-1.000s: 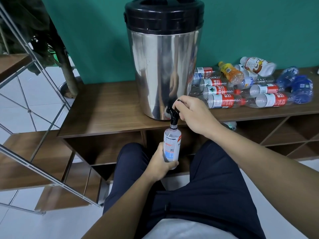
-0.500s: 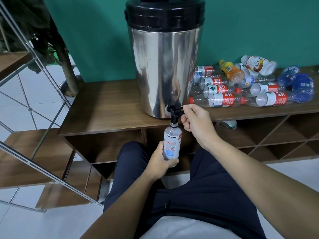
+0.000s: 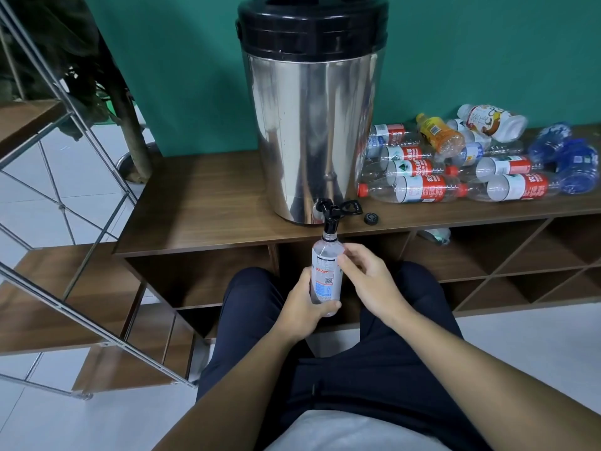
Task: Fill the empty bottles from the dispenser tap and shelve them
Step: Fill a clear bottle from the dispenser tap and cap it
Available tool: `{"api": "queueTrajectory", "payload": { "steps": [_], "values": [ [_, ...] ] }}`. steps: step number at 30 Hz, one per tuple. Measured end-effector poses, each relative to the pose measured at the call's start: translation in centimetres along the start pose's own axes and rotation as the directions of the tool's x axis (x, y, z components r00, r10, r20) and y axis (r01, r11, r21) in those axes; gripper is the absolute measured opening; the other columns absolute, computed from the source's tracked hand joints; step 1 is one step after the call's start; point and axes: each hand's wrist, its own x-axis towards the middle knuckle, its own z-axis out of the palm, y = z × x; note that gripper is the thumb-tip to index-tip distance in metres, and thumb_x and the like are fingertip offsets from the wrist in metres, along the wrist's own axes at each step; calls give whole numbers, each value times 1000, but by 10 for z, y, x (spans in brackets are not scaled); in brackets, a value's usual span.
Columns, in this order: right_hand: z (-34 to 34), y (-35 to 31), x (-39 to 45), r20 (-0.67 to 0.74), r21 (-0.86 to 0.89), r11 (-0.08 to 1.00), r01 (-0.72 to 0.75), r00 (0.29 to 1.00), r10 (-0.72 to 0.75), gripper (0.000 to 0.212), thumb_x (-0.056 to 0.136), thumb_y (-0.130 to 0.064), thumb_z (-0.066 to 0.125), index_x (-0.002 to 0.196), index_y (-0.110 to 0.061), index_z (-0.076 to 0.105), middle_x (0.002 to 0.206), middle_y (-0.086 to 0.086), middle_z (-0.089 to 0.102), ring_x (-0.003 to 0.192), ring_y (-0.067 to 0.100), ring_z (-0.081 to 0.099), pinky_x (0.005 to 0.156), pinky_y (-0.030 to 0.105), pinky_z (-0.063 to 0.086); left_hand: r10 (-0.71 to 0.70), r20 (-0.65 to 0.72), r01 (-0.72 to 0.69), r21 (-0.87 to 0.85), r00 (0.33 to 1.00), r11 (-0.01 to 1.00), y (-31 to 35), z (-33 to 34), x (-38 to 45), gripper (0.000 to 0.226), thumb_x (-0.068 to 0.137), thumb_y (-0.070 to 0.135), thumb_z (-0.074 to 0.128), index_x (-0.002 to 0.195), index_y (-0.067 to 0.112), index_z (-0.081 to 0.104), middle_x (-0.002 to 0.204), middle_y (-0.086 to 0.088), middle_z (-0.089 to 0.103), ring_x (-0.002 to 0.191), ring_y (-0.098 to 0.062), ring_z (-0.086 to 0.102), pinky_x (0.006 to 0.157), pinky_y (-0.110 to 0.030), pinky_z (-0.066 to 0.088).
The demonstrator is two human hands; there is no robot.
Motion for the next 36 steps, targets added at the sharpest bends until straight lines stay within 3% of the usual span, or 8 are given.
{"api": "queueTrajectory", "payload": {
  "steps": [5, 12, 21, 26, 36],
  "values": [
    [3, 19, -15, 96, 44, 999, -31, 995, 27, 27, 109, -17, 68, 136, -20, 72, 131, -9, 78, 124, 10, 73, 108, 33, 58, 13, 13, -13, 26, 1000, 1000, -1, 0, -1, 69, 90, 9, 91, 146, 29, 55, 129, 10, 77, 120, -9, 74, 97, -25, 60],
    [3, 33, -23, 140, 41, 996, -81, 987, 75, 40, 105, -4, 71, 142, -20, 70, 135, -9, 77, 127, 13, 73, 110, 32, 56, 42, 28, -44, 70, 999, 997, -3, 1, -2, 76, 91, 15, 92, 154, 29, 51, 138, 16, 72, 131, -4, 68, 110, -27, 58],
    [2, 37, -26, 121, 39, 997, -68, 991, 63, 46, 105, 0, 70, 147, -17, 66, 137, -11, 76, 128, 10, 72, 107, 23, 56, 23, 30, -25, 72, 999, 997, -4, 2, -7, 77, 93, 13, 91, 156, 31, 49, 141, 20, 71, 134, -1, 66, 109, -22, 56],
    [3, 39, -27, 115, 35, 997, -70, 991, 66, 45, 103, -1, 72, 144, -18, 68, 135, -9, 77, 128, 12, 72, 110, 30, 57, -2, 15, 0, 88, 1000, 996, -5, 1, -8, 74, 93, 14, 91, 155, 29, 52, 138, 20, 73, 129, 3, 68, 103, -18, 56],
    [3, 40, -27, 97, 47, 996, -81, 992, 76, 44, 101, 0, 74, 140, -20, 70, 132, -10, 79, 126, 12, 74, 110, 32, 58, 19, 24, -22, 118, 1000, 993, -7, 0, -8, 72, 93, 18, 92, 154, 29, 55, 138, 18, 74, 131, -1, 69, 114, -33, 57]
  ]
}}
